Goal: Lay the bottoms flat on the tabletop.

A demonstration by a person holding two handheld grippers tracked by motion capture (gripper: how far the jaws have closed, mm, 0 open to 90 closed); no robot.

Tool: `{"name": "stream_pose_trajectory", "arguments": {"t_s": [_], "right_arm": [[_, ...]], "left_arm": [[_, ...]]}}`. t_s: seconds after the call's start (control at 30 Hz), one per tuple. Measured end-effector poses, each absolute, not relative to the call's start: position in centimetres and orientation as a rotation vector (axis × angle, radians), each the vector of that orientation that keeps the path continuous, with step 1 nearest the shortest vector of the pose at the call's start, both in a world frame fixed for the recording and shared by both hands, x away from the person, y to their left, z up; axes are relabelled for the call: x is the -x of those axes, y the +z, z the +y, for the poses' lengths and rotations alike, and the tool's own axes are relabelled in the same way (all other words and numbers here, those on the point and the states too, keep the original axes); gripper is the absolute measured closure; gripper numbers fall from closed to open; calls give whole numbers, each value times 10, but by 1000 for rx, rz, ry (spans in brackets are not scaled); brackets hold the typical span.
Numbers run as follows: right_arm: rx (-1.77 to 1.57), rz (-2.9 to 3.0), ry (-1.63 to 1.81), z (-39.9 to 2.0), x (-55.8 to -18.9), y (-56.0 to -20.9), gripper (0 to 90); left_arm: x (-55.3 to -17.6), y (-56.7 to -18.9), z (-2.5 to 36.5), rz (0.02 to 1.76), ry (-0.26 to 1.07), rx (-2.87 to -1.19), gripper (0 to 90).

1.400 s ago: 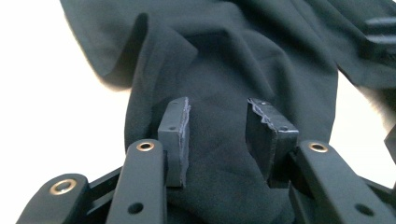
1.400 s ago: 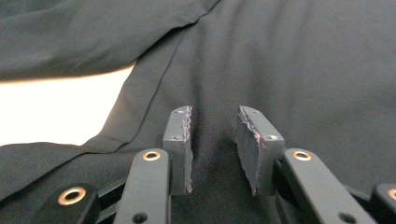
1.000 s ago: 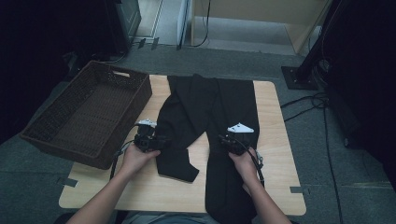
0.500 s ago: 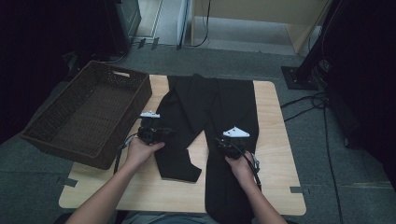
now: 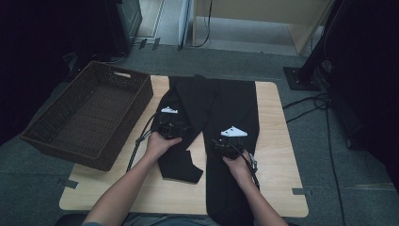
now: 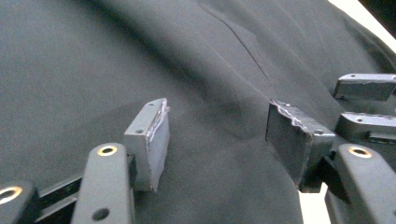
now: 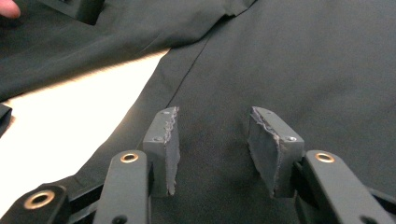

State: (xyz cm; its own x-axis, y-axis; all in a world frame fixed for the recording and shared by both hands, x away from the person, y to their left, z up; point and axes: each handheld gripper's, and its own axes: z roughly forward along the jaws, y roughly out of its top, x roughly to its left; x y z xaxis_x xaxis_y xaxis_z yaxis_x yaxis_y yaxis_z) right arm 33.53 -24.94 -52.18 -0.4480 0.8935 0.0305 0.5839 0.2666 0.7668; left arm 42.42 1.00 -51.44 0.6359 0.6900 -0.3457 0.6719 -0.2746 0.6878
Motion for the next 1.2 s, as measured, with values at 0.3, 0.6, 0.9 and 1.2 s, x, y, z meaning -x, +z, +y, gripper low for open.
{"name": "stream_pose_trajectory", "arguments": {"t_s": [0.3,0.6,0.9,1.2], "right_arm": [[-1352,2078,1068,-253,-337,-519,496],[-1440,2061,1087,-252,-387,-518,367],[-1363,2085,918,-225,-425,-520,310],[-1375,2085,1000,-228,-420,-521,890]], "left_arm": [[-417,-519,12,1017,98,-1997,428],[-412,-519,18,1016,74,-1991,460],[-398,-520,33,1033,28,-1962,459],[-399,-518,35,1057,2,-1957,427]]}}
